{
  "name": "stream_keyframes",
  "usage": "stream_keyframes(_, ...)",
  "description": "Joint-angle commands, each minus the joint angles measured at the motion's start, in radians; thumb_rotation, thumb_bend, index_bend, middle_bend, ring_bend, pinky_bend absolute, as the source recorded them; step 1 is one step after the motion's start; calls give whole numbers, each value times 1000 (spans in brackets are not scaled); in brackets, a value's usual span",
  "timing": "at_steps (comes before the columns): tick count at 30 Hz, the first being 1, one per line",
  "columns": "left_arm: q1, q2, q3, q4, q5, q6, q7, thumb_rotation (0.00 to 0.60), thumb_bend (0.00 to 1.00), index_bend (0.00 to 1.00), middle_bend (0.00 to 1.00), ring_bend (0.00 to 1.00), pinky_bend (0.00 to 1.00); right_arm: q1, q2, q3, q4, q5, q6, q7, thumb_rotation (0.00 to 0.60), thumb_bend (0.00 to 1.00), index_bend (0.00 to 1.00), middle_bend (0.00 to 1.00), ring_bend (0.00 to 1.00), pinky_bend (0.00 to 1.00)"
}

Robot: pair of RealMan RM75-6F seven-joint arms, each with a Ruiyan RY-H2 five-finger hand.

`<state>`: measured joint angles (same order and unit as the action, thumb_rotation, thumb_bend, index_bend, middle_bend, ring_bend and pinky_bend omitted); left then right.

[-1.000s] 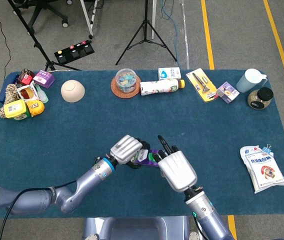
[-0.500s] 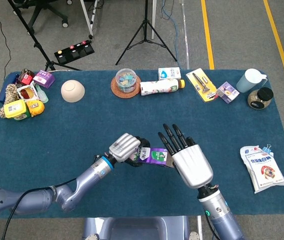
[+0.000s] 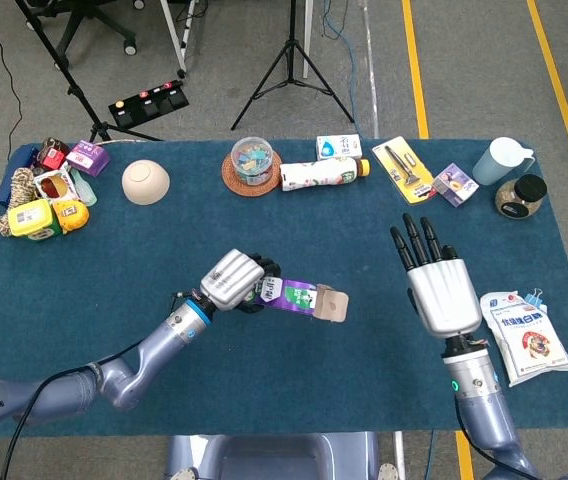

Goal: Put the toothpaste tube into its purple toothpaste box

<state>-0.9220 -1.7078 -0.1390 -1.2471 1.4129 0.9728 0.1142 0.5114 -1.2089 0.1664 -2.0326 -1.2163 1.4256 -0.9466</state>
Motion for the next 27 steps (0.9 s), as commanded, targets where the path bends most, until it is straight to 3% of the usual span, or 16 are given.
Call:
stream_keyframes(1, 3, 17, 5, 41, -40, -37, 103, 600, 238, 568, 543, 458, 701, -6, 5, 2, 130, 69, -85, 140, 600, 286, 48, 11, 30, 435)
stream_keyframes(13, -11, -68, -9, 148, -178, -143, 236, 600, 239, 568, 543, 458, 694, -20, -15, -24, 321, 97, -204, 361, 600, 292, 48, 18, 36, 446)
stream_keyframes(17, -16, -96, -10, 182, -190, -163, 230, 600, 222, 550, 505, 400, 609, -20, -19, -27, 357, 96, -222, 395, 600, 292, 48, 19, 37, 448)
stream_keyframes(19, -17, -103, -12, 191, -188, -163, 224, 600, 203, 465, 390, 291, 531, -21, -20, -26, 366, 95, -227, 406, 600, 292, 48, 19, 37, 448)
stream_keyframes(23, -18, -107, -14, 196, -191, -166, 226, 600, 154, 143, 87, 60, 383, -21, -21, -26, 373, 91, -231, 418, 600, 293, 48, 19, 37, 449)
stream_keyframes(25, -18, -100, -17, 183, -192, -168, 222, 600, 138, 44, 15, 10, 339, -22, -20, -26, 373, 88, -232, 424, 600, 293, 48, 19, 37, 448)
stream_keyframes(27, -15, -86, -20, 159, -184, -159, 212, 600, 127, 7, 0, 0, 314, -24, -17, -27, 369, 83, -229, 429, 600, 293, 48, 19, 37, 448)
